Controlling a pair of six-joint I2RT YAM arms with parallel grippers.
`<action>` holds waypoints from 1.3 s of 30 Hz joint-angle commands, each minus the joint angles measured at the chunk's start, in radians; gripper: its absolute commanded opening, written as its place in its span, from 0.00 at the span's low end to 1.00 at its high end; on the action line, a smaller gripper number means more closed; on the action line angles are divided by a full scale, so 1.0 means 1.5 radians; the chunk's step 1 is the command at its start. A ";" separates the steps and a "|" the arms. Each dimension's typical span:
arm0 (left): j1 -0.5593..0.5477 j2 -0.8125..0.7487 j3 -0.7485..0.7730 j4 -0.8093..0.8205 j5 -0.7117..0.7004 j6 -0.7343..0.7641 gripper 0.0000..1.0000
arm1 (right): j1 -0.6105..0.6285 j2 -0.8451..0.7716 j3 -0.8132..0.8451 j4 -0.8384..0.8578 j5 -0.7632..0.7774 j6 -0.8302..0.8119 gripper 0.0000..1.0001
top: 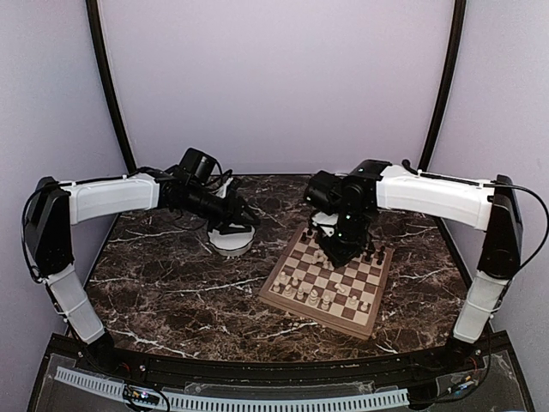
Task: Set up the chess pieces on the board
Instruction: Place the queen at d1, then pick up the pawn from the chessboard.
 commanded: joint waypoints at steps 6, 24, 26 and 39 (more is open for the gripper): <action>0.003 -0.052 0.054 -0.066 -0.036 0.062 0.38 | 0.002 0.057 -0.061 0.070 0.032 -0.006 0.29; 0.003 -0.065 0.054 -0.052 -0.035 0.063 0.38 | -0.005 0.036 -0.122 0.117 -0.001 -0.012 0.36; 0.002 -0.071 0.055 -0.049 -0.032 0.070 0.38 | -0.006 0.010 -0.150 0.134 -0.010 -0.020 0.38; -0.003 -0.068 0.070 -0.062 -0.025 0.078 0.38 | -0.007 -0.014 -0.214 0.200 -0.022 -0.055 0.29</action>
